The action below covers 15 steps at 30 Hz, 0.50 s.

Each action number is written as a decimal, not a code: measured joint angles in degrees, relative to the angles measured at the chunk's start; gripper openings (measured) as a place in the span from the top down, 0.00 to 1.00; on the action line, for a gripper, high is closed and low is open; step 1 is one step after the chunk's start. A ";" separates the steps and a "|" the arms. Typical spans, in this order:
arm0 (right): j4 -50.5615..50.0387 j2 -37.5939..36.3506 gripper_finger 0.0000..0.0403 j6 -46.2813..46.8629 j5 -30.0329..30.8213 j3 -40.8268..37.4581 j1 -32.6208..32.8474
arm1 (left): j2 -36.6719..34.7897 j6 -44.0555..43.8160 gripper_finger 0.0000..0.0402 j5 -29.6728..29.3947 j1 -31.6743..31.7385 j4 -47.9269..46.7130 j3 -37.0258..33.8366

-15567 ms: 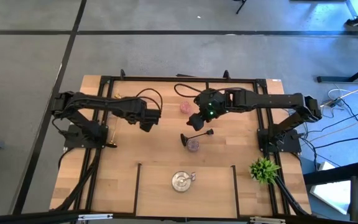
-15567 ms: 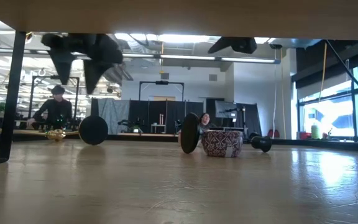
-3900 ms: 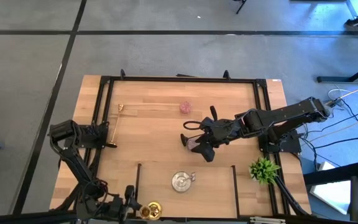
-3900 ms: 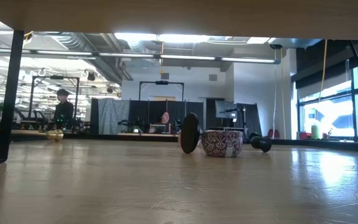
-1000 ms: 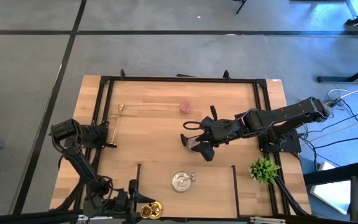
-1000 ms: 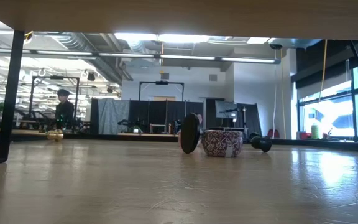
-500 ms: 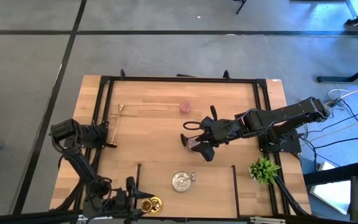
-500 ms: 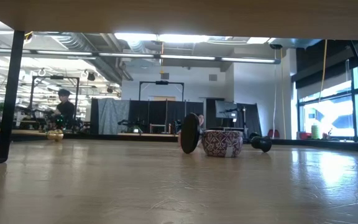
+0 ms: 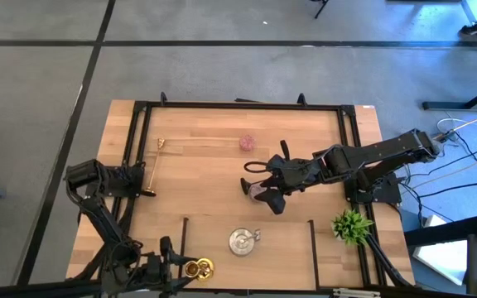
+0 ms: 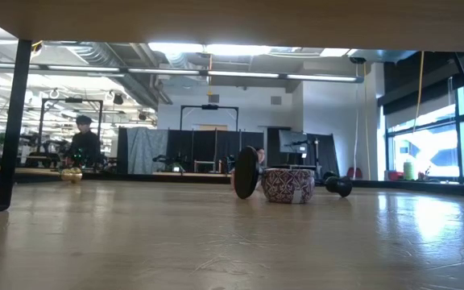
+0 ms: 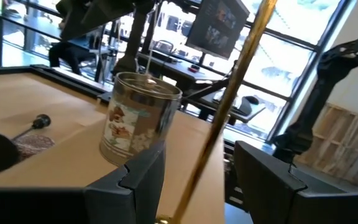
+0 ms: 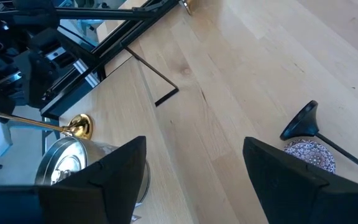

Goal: Pick & Place candle stick holders
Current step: Put the gold candle holder on the shelf

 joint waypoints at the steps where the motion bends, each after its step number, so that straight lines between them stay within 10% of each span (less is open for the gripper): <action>1: 0.00 0.00 0.32 0.00 0.02 0.00 0.00 | 0.00 -0.02 0.54 0.05 -0.22 0.24 0.00; 15: 0.26 0.00 0.32 0.00 0.02 0.00 0.00 | -6.96 13.28 0.53 -12.66 -5.46 1.90 -0.14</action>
